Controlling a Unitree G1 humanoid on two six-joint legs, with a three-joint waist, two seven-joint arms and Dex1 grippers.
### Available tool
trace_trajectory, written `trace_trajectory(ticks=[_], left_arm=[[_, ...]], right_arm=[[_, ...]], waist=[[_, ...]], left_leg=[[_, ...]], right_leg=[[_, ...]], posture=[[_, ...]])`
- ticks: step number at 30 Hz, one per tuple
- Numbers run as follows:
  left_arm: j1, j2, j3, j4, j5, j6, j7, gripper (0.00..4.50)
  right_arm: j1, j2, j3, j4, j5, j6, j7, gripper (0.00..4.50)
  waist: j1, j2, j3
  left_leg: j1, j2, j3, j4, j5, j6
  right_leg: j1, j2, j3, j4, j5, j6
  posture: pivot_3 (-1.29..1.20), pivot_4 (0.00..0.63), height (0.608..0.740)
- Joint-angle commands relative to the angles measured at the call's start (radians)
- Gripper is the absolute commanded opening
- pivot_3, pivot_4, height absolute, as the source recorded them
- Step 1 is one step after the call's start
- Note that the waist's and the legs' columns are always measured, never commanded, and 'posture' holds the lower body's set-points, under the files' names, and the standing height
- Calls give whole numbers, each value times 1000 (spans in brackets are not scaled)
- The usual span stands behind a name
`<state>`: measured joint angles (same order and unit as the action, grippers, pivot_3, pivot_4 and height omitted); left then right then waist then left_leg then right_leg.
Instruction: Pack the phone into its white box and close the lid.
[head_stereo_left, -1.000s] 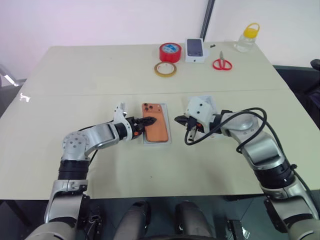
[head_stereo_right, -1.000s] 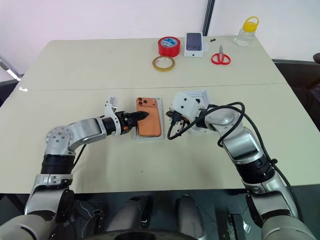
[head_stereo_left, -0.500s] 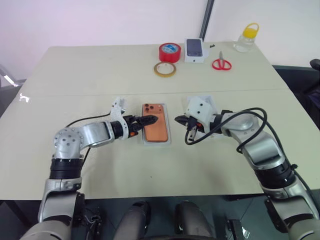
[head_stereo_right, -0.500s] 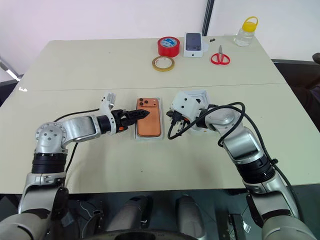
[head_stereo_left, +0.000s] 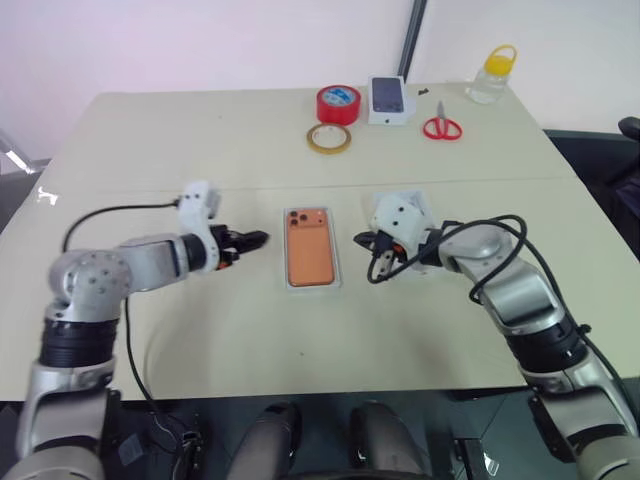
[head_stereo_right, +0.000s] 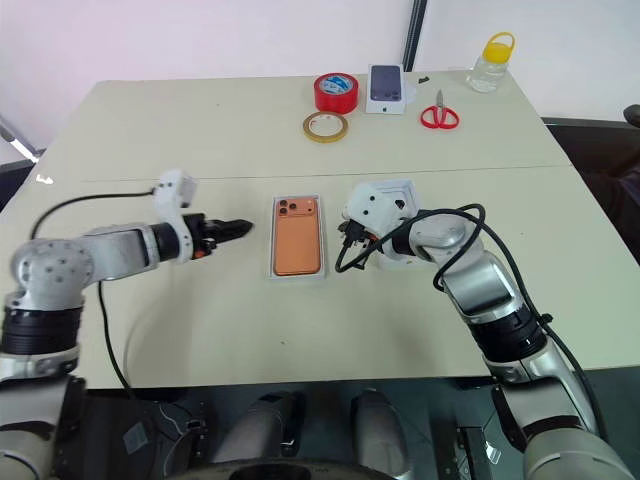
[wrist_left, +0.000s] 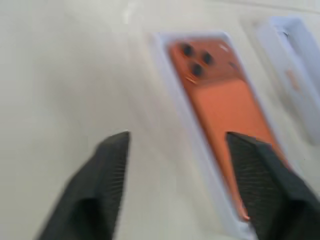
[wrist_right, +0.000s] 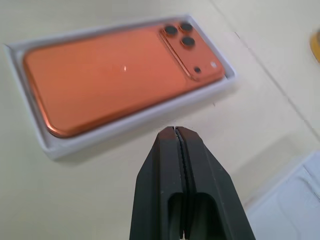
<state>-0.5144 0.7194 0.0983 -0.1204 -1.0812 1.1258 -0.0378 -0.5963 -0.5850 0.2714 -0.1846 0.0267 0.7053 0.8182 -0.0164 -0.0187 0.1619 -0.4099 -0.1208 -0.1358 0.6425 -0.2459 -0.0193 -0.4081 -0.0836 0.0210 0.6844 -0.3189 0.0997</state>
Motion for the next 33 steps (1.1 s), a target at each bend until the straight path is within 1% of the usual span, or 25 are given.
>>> trace_trajectory(ticks=[1, 3, 6, 9, 12, 17, 20, 27, 33], left_arm=[[12, 58, -79, -33, 177, -81, -118, 1069], [4, 69, -147, -35, 267, -114, -172, 22], [-25, 35, -188, -2, 336, -133, -230, 22], [-74, -1, -287, 59, 446, -162, -301, 22], [-116, -44, -347, 106, 524, -192, -366, 22], [-152, -94, -380, 131, 589, -193, -452, 22], [-165, -134, -440, 114, 619, -192, -522, 22], [-184, -239, -473, 108, 679, -170, -568, 22], [-200, -356, -527, 87, 714, -146, -598, 22]], right_arm=[[-55, 24, 20, 33, -22, 48, -32, 0], [-69, 34, 53, 62, -46, 52, -41, 0], [-92, 54, 96, 104, -80, 50, -61, 0], [-125, 79, 143, 173, -135, 25, -96, 0], [-157, 116, 163, 230, -154, 14, -111, 0], [-180, 151, 179, 246, -169, 6, -102, 0], [-177, 161, 190, 209, -169, 19, -86, 0], [-114, 119, 191, 83, -168, 73, -48, 0], [-24, 15, 158, -84, -155, 171, -18, 0]], waist=[[3, 0, 0], [6, 0, 0], [6, 0, 1], [4, 0, 1], [0, 0, 1], [-5, 0, 1], [-2, 0, 1], [8, 0, 1], [23, 0, 0]], left_leg=[[0, 0, 0, 0, 0, 0], [0, 0, 0, 0, 0, 0], [0, -1, 0, 0, 0, 0], [0, -1, 0, 0, 0, 0], [0, -1, 0, 0, 0, 0], [0, 0, 0, -1, 0, 0], [0, 0, 0, 0, 0, 0], [-1, -2, -1, 1, 0, 0], [-1, -3, -2, 2, -1, 1]], right_leg=[[0, 0, 0, 0, 0, 0], [0, 0, 0, -1, 0, 0], [1, -1, 0, -2, 0, 0], [0, -1, 0, -2, 0, 0], [0, -1, 0, -1, 0, 0], [-1, 0, 0, -1, 0, 0], [-1, 0, 0, 0, 0, 0], [1, -1, -1, -1, 0, 0], [2, -2, -2, -2, 0, 1]], posture=[[0, 150, 740], [0, 150, 740], [0, 150, 740], [0, 150, 740], [0, 150, 740], [0, 150, 740], [0, 150, 740], [0, 150, 740], [0, 150, 740]])
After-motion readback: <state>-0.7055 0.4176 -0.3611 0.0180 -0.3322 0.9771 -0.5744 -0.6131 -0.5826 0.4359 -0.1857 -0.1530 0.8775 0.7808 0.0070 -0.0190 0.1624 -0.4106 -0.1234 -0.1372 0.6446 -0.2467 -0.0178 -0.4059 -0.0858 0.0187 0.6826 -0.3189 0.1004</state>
